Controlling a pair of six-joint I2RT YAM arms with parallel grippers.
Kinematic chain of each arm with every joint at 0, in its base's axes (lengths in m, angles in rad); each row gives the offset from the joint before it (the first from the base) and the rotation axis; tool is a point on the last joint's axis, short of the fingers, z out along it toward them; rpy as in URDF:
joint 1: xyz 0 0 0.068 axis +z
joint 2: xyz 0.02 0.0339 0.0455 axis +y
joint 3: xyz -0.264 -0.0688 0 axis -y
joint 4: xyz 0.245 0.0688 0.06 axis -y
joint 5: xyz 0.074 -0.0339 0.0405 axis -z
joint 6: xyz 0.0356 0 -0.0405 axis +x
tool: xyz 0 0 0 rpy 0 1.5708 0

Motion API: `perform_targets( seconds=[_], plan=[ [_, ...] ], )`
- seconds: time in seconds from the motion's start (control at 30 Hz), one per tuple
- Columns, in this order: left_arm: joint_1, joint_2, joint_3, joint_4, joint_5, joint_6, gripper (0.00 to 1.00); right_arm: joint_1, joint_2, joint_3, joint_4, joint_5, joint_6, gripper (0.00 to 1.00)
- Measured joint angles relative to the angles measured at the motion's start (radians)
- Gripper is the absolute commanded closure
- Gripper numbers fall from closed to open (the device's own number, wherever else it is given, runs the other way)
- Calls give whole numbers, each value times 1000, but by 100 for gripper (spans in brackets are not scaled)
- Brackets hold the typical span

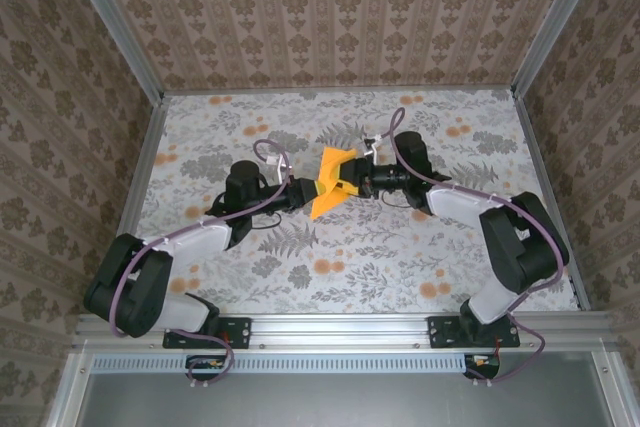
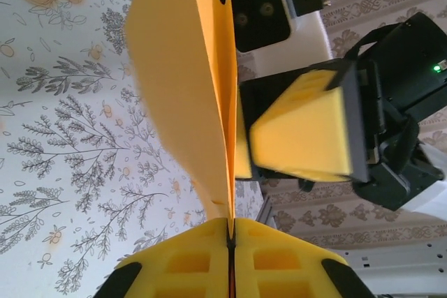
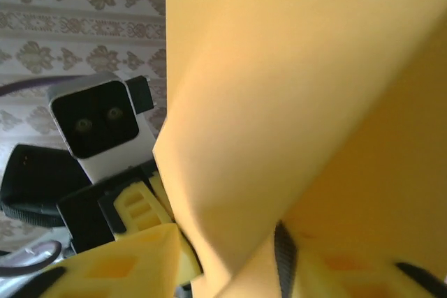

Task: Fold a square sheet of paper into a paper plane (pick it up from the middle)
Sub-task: Turn over the paper at the center of the table.

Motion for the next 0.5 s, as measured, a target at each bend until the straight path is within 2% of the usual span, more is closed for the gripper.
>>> perform_targets(
  seconds=[0.1, 0.2, 0.3, 0.5],
  plan=[
    [3, -5, 10, -102, -14, 55, 93, -27, -90, 4, -146, 61, -84, 30],
    [-6, -31, 82, -378, -108, 184, 93, -42, -184, 6, -288, 162, -173, 23],
    [-38, -47, 222, -674, -285, 329, 93, -46, -257, 6, -412, 289, -248, 20],
    [-141, -20, 472, -1098, -693, 511, 93, -45, -333, -43, -541, 477, -314, 17]
  ],
)
